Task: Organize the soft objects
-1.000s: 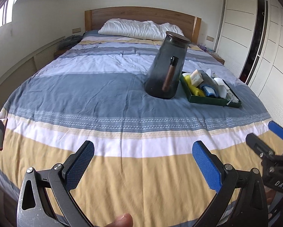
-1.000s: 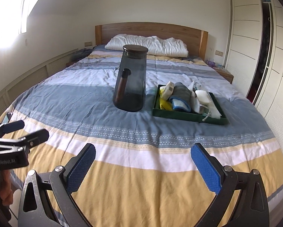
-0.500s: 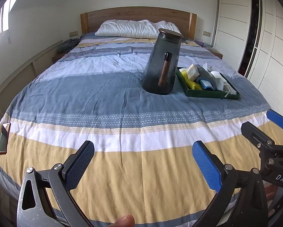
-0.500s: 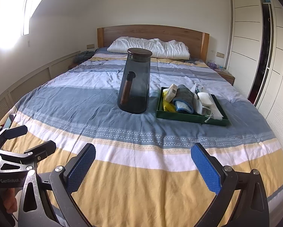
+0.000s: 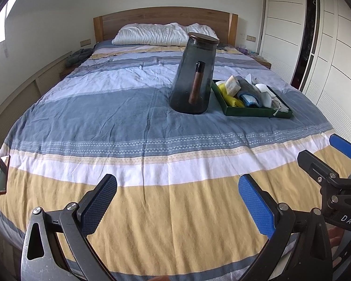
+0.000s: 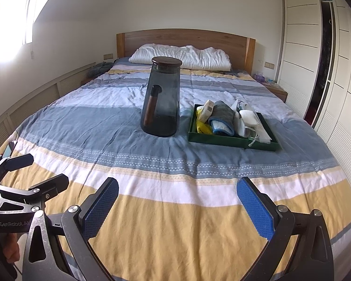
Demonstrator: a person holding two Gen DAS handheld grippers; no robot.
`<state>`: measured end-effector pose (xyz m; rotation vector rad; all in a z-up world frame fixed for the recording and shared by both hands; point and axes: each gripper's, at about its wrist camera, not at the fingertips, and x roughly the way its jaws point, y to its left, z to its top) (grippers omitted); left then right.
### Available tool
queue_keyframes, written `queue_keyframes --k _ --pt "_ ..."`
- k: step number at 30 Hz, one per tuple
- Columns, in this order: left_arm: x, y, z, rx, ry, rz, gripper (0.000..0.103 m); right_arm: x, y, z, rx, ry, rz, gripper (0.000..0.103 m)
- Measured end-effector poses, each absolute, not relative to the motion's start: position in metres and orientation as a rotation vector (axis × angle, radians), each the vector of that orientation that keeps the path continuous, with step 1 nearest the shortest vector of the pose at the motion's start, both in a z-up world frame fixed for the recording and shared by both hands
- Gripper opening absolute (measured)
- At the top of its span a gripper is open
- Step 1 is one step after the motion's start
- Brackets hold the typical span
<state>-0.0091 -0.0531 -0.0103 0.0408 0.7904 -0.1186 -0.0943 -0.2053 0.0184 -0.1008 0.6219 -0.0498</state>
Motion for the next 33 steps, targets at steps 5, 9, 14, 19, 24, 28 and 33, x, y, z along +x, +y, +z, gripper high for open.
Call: queue_keyframes --k 5,9,14,19,24,28,33 --pt "-0.009 -0.053 -0.009 0.043 0.787 -0.119 0.102 -0.094 -0.205 0.019 -0.103 0.621 -0.049 0.103" --pt "-0.01 -0.052 -0.009 0.042 0.785 -0.122 0.102 -0.095 -0.205 0.02 -0.11 0.618 -0.046 0.103" --pt "-0.011 -0.05 -0.008 0.043 0.781 -0.119 0.102 -0.096 -0.205 0.02 -0.118 0.617 -0.045 0.103" --pt "-0.011 -0.05 -0.008 0.044 0.777 -0.116 0.102 -0.097 -0.206 0.021 -0.121 0.611 -0.044 0.103" --pt "-0.012 -0.051 -0.006 0.044 0.767 -0.114 0.102 -0.099 -0.208 0.023 -0.125 0.604 -0.04 0.103" --pt "-0.015 -0.049 -0.001 0.04 0.749 -0.12 0.102 -0.101 -0.209 0.024 -0.125 0.6 -0.038 0.103" --pt "-0.02 -0.048 0.009 0.038 0.707 -0.124 0.102 -0.103 -0.208 0.024 -0.13 0.597 -0.037 0.103"
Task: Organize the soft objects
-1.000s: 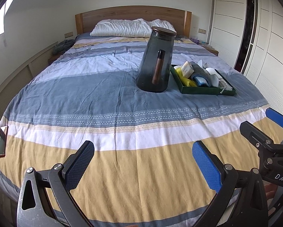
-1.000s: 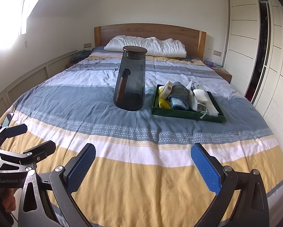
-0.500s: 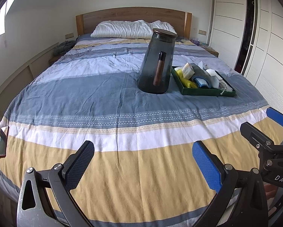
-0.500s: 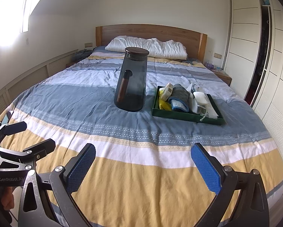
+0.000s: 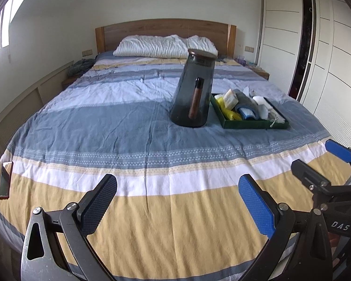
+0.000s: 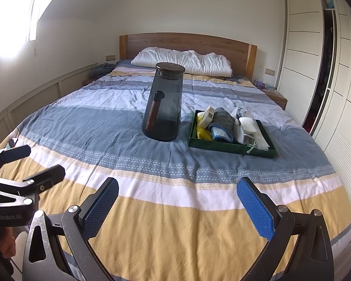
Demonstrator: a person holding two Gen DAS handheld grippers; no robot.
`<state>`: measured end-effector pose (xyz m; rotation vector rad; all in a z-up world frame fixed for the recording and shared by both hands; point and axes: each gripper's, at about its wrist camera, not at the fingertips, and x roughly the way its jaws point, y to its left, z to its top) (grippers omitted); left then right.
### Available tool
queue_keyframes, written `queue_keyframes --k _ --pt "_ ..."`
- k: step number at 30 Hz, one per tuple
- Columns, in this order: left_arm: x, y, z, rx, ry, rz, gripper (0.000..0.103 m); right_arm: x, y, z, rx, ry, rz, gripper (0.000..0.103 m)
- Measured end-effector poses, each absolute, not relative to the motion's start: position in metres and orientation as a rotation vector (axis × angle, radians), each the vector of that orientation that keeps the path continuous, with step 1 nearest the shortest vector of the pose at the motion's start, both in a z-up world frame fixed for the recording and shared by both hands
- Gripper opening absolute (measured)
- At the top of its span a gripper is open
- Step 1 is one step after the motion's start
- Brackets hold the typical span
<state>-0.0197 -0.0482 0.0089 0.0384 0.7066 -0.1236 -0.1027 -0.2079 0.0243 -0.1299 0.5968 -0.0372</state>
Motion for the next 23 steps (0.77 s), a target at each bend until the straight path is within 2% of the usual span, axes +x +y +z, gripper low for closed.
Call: queue_keyframes --k 23 --pt "-0.035 -0.046 0.028 0.023 0.646 -0.129 0.102 -0.113 -0.199 0.031 -0.158 0.575 -0.031 0.103"
